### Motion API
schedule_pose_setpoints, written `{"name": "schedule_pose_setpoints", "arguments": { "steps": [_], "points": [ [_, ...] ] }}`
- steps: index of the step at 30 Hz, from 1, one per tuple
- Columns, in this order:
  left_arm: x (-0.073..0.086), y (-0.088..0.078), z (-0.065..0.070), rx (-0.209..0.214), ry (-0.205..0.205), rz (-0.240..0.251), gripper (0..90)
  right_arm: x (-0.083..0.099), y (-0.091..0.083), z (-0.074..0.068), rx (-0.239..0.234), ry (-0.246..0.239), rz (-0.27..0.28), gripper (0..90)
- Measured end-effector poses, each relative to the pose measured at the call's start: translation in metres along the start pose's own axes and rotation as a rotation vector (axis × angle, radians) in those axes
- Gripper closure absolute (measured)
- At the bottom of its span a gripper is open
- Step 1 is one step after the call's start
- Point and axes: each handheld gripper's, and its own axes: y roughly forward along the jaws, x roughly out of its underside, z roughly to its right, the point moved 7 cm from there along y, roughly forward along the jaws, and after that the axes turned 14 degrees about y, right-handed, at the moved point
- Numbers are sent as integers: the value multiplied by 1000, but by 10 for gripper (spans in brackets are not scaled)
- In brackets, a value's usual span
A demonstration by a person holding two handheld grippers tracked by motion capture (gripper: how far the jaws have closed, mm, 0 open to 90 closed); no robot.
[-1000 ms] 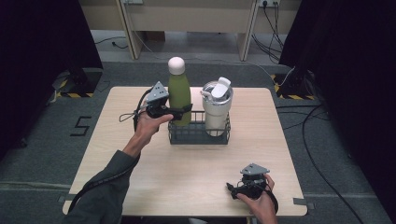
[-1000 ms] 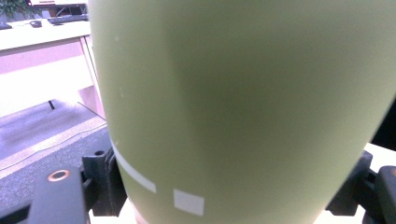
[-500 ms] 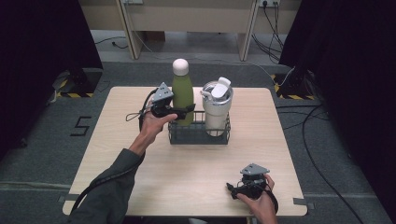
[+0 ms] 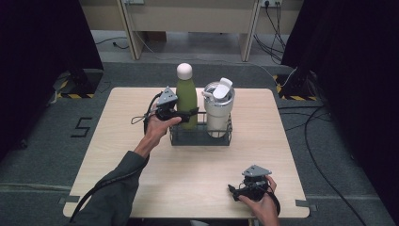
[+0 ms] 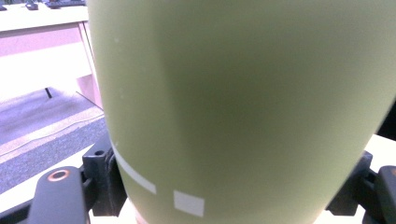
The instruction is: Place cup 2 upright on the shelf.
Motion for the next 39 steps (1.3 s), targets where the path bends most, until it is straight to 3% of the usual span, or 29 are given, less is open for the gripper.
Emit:
{"name": "schedule_pose_setpoints", "arguments": {
  "steps": [21, 39],
  "points": [
    [28, 10, 1, -5, -18, -38, 202, 0, 0, 0, 0, 1, 2, 13],
    [35, 12, 5, -2, -9, -34, 201, 0, 0, 0, -1, 1, -2, 13]
  ]
}}
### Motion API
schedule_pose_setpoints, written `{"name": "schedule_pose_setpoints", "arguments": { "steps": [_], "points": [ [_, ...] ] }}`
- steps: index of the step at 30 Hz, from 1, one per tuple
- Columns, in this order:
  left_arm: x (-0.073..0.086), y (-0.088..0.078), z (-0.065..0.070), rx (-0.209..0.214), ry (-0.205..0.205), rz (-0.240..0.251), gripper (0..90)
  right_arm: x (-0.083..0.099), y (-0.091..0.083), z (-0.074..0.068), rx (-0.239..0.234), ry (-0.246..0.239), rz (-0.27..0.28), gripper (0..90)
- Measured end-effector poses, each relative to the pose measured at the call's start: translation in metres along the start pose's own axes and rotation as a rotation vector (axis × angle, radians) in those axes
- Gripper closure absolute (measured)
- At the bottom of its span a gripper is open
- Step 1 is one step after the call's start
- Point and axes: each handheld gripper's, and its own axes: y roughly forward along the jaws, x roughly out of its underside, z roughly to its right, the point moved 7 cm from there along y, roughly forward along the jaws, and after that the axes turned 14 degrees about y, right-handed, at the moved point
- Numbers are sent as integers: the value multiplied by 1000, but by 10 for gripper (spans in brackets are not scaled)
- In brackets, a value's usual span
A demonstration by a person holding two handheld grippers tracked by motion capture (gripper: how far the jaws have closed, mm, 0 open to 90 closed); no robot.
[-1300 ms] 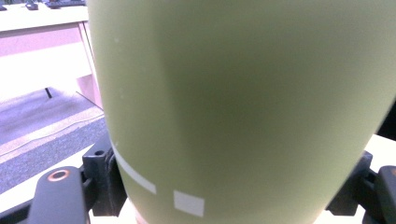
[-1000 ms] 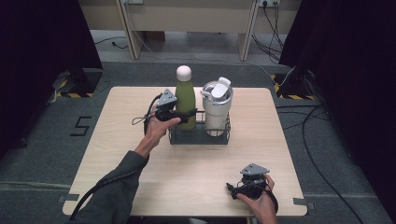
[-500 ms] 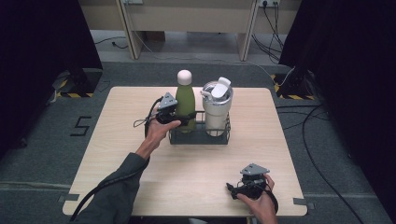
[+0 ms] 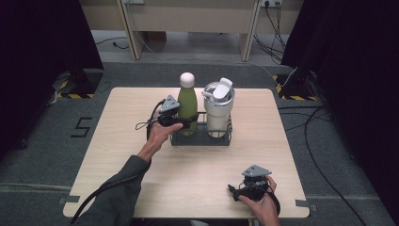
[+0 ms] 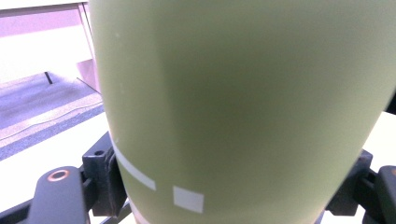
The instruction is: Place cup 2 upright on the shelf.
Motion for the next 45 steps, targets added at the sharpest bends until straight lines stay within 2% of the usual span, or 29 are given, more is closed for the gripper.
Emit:
{"name": "schedule_pose_setpoints", "arguments": {
  "steps": [14, 30, 45],
  "points": [
    [2, -2, 1, 4, -1, 8, 197, 0, 0, -1, 1, 5, 2, 14],
    [2, -2, 1, 8, -17, -4, 189, 0, 0, -1, 1, 5, 2, 14],
    [2, -2, 1, 8, -12, -17, 180, 0, 0, -1, 0, 5, 2, 13]
  ]
}}
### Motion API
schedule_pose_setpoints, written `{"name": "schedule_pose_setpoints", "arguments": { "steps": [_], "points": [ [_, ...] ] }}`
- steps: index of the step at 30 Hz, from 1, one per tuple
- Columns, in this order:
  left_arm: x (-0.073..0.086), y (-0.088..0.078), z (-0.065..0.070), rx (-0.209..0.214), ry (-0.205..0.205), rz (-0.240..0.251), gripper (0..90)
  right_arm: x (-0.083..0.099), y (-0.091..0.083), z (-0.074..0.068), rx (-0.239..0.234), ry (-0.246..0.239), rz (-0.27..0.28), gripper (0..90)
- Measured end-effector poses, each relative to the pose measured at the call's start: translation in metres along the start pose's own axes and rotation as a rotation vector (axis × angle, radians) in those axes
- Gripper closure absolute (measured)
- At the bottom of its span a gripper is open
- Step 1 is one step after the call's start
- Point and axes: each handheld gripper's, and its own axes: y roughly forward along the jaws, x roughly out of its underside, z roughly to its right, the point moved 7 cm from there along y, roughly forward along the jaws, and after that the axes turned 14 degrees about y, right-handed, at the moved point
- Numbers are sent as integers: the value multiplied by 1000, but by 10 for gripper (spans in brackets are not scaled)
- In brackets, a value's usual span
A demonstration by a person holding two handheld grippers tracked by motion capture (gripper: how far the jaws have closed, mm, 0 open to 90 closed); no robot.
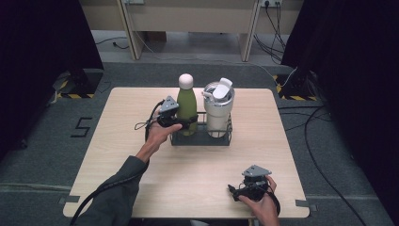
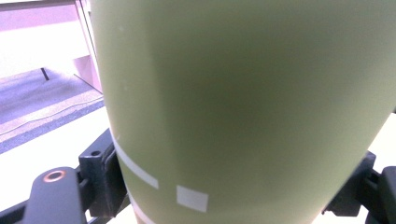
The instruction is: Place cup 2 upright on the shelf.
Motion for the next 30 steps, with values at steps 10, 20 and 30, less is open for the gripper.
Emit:
{"name": "schedule_pose_setpoints", "arguments": {
  "steps": [10, 20, 30],
  "points": [
    [2, -1, 0, 5, -19, -11, 147, 0, 0, 0, 0, 0, 0, 13],
    [3, -5, 1, 19, -19, -12, 147, 0, 0, 0, 0, 0, 0, 13],
    [5, -10, -1, 23, -31, -15, 147, 0, 0, 0, 1, -1, 0, 13]
  ]
}}
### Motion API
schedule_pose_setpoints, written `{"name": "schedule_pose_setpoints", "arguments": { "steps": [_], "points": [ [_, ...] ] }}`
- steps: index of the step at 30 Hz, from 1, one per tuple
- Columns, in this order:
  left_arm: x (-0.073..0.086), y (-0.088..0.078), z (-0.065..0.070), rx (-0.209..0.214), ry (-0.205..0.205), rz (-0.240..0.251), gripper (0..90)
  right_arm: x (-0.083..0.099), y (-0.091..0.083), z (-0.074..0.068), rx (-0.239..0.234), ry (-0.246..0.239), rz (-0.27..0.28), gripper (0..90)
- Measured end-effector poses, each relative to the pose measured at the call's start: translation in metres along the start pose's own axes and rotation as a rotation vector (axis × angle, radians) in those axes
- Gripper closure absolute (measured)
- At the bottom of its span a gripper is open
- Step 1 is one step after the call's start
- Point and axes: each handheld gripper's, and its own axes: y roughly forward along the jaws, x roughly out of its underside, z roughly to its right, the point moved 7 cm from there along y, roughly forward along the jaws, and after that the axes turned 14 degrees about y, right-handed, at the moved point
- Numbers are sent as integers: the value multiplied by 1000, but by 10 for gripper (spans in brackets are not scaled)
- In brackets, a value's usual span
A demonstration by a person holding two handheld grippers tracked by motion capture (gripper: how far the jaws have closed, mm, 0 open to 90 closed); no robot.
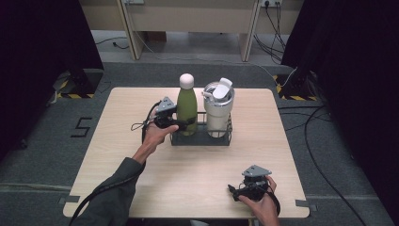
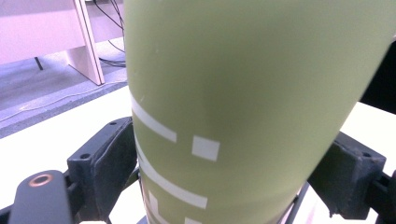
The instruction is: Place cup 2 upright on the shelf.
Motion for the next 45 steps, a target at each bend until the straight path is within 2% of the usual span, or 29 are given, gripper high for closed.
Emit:
{"name": "schedule_pose_setpoints", "arguments": {
  "steps": [16, 19, 26, 33, 45],
  "points": [
    [2, -10, 0, 2, -8, 6, 147, 0, 0, 0, 0, -3, 1, 14],
    [3, -15, 1, 7, -23, 17, 147, 0, 0, 0, 0, -2, 1, 13],
    [2, -24, 1, -2, -25, 28, 147, 0, 0, 0, 1, -2, 1, 13],
    [-3, -33, 5, 8, -31, 48, 147, 0, 0, 0, 1, -2, 1, 14],
    [-2, -41, 4, 2, -37, 43, 147, 0, 0, 0, 0, -2, 1, 13]
  ]
}}
